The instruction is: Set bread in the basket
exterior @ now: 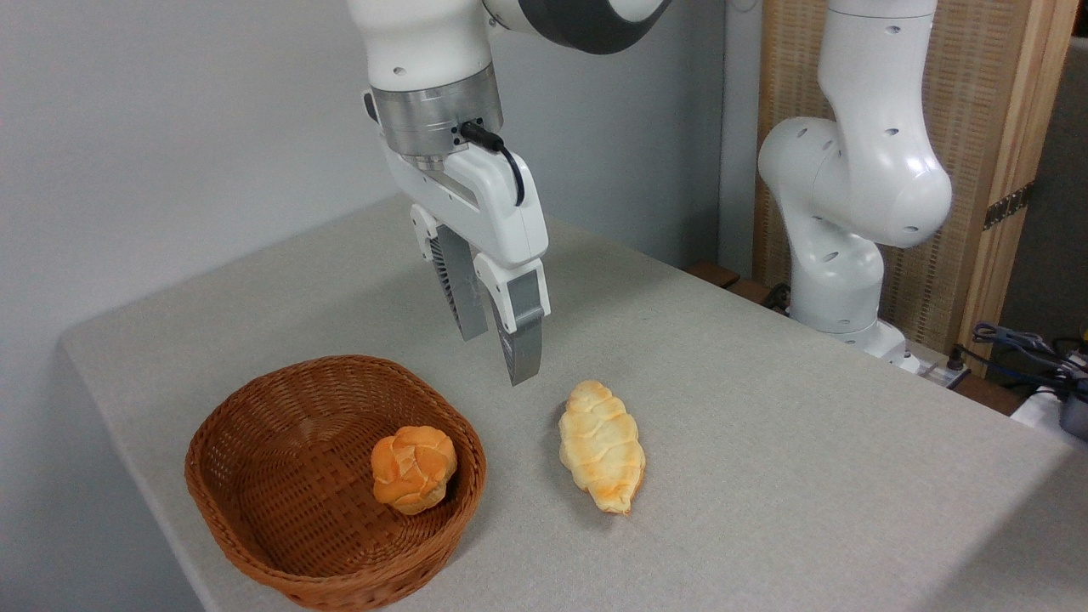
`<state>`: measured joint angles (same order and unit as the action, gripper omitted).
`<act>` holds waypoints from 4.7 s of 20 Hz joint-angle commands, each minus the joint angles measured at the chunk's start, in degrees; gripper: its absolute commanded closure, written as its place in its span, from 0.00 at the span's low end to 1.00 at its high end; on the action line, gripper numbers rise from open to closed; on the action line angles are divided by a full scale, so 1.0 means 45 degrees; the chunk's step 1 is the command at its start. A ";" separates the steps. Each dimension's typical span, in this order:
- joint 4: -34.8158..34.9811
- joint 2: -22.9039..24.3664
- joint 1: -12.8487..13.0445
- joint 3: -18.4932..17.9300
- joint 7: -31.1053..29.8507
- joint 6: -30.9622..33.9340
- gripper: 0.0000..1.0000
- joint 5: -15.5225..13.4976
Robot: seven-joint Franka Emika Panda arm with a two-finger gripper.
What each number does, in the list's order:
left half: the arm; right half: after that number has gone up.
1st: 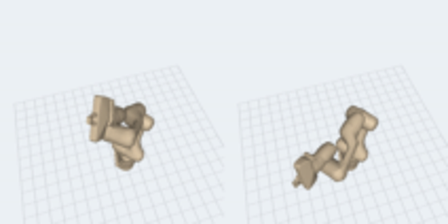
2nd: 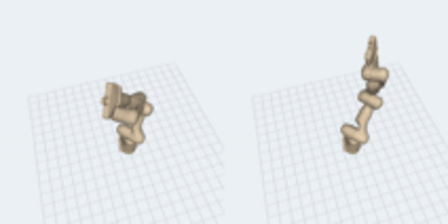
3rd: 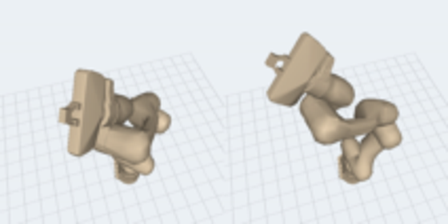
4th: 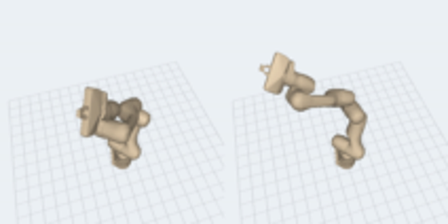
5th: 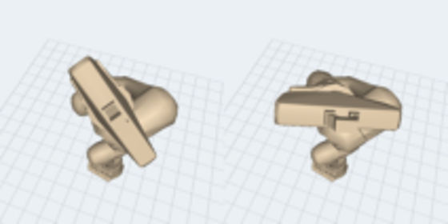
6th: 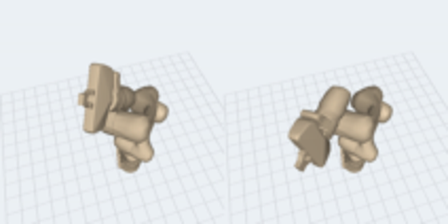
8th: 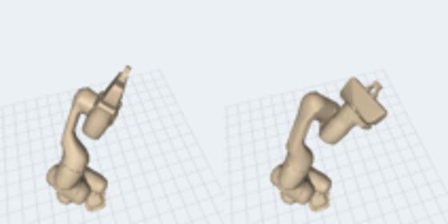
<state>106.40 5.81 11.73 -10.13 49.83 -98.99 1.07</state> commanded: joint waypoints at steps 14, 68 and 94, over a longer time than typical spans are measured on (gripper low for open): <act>-0.0225 -0.0003 0.0225 -0.0132 0.0841 0.0240 0.00 0.0211; 0.6825 0.2224 0.0128 -0.0894 -0.6249 -0.4194 0.10 0.1559; 0.6786 0.2126 0.0245 -0.0855 -0.6093 -0.4213 0.79 0.1696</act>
<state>135.86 14.65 12.39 -13.41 22.54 -116.59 7.18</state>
